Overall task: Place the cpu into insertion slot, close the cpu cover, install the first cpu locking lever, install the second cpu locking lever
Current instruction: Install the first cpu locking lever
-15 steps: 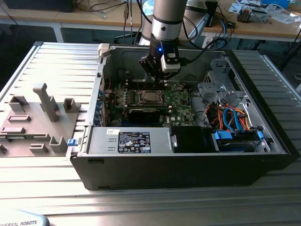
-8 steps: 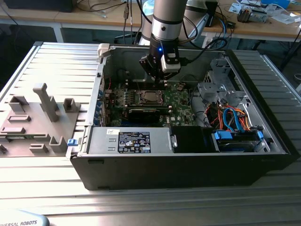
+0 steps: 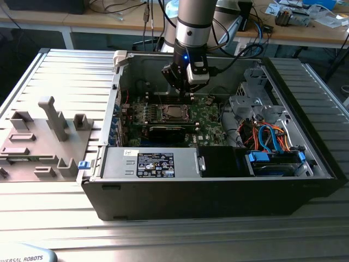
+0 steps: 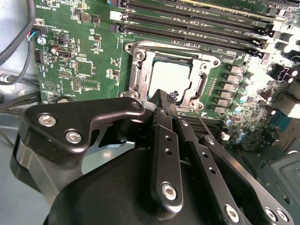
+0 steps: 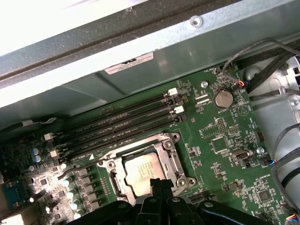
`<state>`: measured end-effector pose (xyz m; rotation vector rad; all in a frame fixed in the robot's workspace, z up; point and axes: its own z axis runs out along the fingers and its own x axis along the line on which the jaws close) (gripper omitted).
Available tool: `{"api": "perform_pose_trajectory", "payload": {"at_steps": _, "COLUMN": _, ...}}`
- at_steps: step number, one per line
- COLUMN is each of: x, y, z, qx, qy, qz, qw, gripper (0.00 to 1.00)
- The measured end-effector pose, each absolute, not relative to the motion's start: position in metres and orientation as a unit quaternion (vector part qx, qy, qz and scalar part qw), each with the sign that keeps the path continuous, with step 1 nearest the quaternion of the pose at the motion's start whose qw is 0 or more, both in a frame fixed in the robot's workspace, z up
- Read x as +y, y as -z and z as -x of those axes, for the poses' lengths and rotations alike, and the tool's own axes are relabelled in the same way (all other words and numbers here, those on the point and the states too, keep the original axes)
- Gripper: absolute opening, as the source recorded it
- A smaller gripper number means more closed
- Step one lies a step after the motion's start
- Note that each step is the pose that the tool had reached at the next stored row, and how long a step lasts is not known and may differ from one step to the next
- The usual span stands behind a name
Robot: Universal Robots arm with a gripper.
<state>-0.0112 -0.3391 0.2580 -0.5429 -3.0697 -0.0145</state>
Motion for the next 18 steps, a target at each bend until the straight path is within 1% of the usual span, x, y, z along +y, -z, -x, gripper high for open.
{"api": "perform_pose_trajectory", "payload": {"at_steps": 18, "x": -0.3391, "y": -0.258, "z": 0.0112, "qx": -0.986, "qy": 0.005, "qz": 0.166, "qw": 0.012, "gripper": 0.11}}
